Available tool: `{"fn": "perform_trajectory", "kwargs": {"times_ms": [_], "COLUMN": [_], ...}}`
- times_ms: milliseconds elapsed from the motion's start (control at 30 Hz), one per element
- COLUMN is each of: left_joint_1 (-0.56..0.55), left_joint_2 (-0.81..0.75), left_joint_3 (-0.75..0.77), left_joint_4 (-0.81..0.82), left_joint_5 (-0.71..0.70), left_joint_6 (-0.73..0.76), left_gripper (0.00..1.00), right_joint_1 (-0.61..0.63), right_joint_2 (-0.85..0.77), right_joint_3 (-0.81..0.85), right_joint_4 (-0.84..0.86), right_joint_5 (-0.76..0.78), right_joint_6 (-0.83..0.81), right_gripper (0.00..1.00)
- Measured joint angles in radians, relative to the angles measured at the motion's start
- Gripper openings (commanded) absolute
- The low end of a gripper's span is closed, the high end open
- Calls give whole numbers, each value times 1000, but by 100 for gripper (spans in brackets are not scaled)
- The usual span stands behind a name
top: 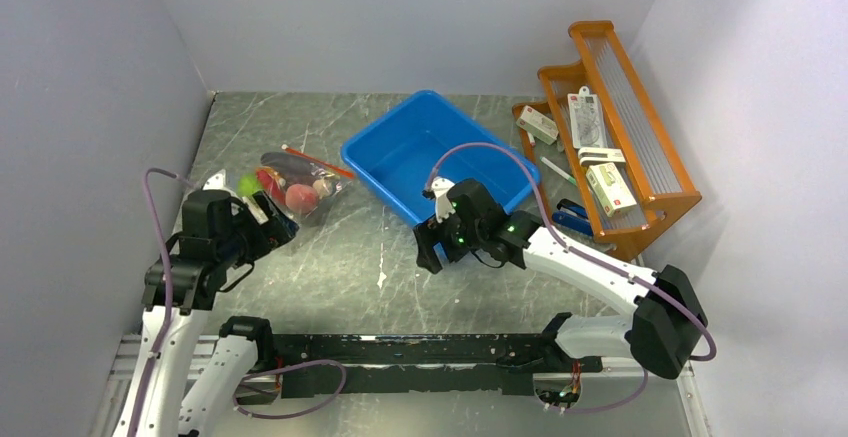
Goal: Open the zip-top bag and remove the fake food
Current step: Adjust the bin at the center of the board.
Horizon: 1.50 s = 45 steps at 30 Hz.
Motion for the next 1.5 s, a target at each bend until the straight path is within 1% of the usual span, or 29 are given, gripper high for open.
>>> {"fn": "perform_trajectory", "kwargs": {"times_ms": [67,133,200,300,367,467,533,600,700,833,933,1033,1167,1267,1367,1500], "left_joint_1": [0,1,2,-6,-36,-132,-238,-317,-383,-420,-425,-431,-457,-481,-517,-537], "left_joint_2": [8,31,71,182,275,415,510,624,722,748,795,913,1050,1119,1148,1116], "left_joint_3": [-25,-56,-101,-151,-149,-100,-39,47,108,85,99,164,256,327,367,351], "left_joint_4": [25,71,160,314,412,531,569,599,625,692,730,759,772,776,784,786], "left_joint_5": [22,77,156,260,277,262,245,211,158,137,144,149,174,191,192,160], "left_joint_6": [1,-1,-14,-56,-87,-123,-132,-142,-166,-200,-205,-200,-179,-164,-154,-159], "left_gripper": [98,98,98,98,98,98,98,98,98,98,98,98,98,98,98,98], "right_joint_1": [5,7,7,9,13,16,17,16,11,-2,-8,-9,-12,-15,-15,-15], "right_joint_2": [0,0,0,8,31,37,8,-40,-75,-73,-73,-71,-77,-97,-122,-137], "right_joint_3": [-3,-4,-4,8,45,107,129,138,141,100,28,-33,-58,-78,-90,-86], "right_joint_4": [2,8,23,48,45,47,50,42,6,-32,-41,-37,-12,1,-20,-54], "right_joint_5": [-51,-101,-172,-285,-346,-372,-336,-238,-74,80,126,152,152,158,178,209], "right_joint_6": [18,31,41,43,44,46,42,29,19,24,41,55,96,125,141,143], "right_gripper": [83,83,83,82,84,90,92,93,94,95,95,94,94,94,95,96]}}
